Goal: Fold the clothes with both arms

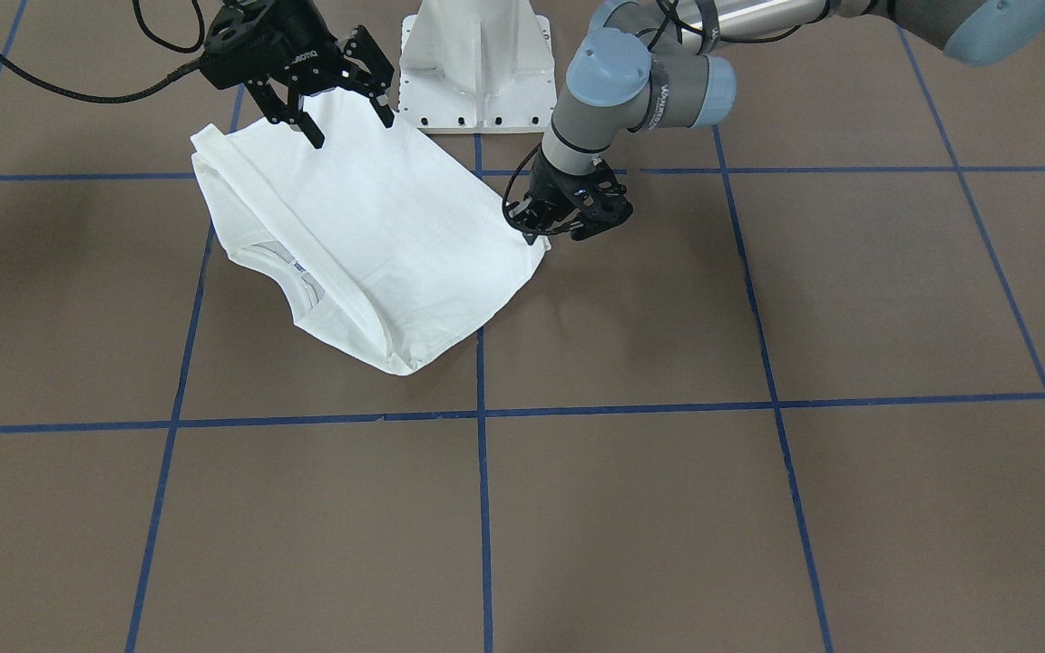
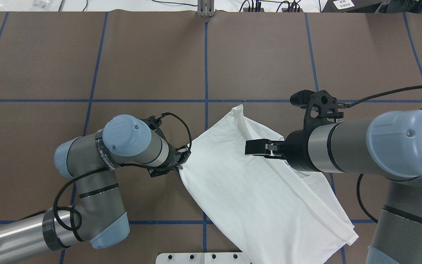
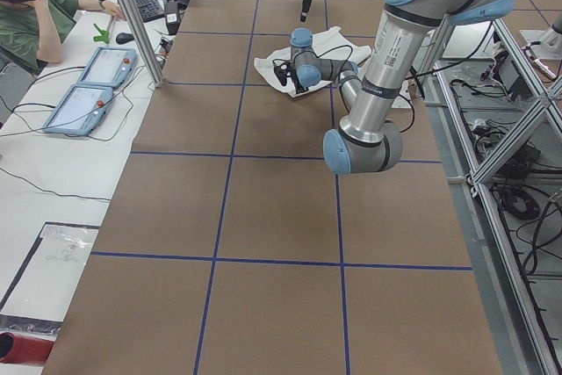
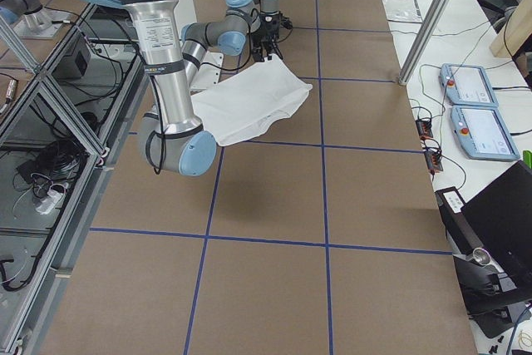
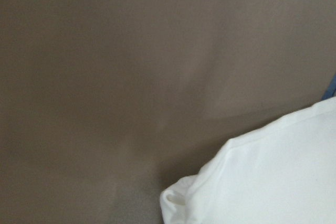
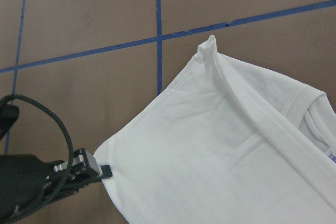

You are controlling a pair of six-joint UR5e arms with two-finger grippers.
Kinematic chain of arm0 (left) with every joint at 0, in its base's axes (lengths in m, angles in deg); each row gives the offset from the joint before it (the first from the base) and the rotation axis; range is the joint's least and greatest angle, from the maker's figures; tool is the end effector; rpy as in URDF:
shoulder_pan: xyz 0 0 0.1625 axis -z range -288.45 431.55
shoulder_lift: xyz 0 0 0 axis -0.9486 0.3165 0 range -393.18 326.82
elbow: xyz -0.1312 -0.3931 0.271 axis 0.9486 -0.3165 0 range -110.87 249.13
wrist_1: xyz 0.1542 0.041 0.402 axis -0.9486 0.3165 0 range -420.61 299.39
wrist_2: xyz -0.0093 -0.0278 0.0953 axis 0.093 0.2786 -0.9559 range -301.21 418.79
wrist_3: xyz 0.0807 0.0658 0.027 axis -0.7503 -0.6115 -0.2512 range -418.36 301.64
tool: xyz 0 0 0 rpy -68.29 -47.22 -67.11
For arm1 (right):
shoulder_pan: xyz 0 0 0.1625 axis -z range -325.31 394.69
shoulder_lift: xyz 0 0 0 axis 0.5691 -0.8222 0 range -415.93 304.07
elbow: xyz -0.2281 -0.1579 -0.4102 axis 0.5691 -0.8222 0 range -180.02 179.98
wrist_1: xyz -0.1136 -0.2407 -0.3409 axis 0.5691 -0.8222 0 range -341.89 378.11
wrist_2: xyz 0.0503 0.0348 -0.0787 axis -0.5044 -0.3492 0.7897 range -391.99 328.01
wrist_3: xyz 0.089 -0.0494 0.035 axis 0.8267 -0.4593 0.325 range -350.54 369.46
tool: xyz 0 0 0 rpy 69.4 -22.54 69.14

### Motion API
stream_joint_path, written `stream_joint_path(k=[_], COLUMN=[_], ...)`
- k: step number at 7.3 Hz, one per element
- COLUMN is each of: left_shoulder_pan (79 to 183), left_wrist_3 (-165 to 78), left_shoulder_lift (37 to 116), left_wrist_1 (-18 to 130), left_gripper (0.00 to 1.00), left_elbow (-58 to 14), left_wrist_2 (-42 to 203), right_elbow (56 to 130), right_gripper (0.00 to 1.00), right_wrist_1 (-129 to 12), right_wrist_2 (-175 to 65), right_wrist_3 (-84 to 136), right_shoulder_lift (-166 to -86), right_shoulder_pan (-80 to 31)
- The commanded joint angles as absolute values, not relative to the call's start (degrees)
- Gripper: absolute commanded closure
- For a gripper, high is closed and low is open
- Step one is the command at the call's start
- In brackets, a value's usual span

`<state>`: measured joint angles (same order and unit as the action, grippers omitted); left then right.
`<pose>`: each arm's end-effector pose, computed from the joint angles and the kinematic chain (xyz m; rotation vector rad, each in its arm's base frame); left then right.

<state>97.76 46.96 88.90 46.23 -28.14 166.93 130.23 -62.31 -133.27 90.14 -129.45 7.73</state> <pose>0.6034 -0.4082 0.2953 -0.1993 1.0062 -0.5060 -0.3974 -0.3281 0.2445 0.1937 -1.1511 0.1580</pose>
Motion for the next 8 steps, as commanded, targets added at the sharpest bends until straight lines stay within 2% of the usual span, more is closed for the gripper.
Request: stream_joint_path(k=[1,3,6,8], left_shoulder_pan=[103.87,109.66,115.65,116.02], left_wrist_3=[40.57,34.66,30.59,28.56], left_shoulder_lift=[88.9,89.86,102.12,107.42], left_wrist_1=[45.74,47.13,60.35,68.19], left_gripper=[1.0,1.0,1.0,1.0], left_elbow=[-26.6,-21.25,1.28,9.06], left_wrist_2=[166.98,167.07,165.58,158.74], right_elbow=[130.15,129.98,128.83,128.66], right_gripper=[0.0,0.0,0.0,0.0], right_wrist_1=[-62.31,-62.31,-62.23,-62.23], right_wrist_2=[-133.32,-133.24,-133.23,-133.06], right_wrist_3=[89.89,90.06,90.15,90.24], right_shoulder_lift=[-129.41,-129.23,-127.92,-127.92], right_shoulder_pan=[7.18,7.18,7.09,7.18])
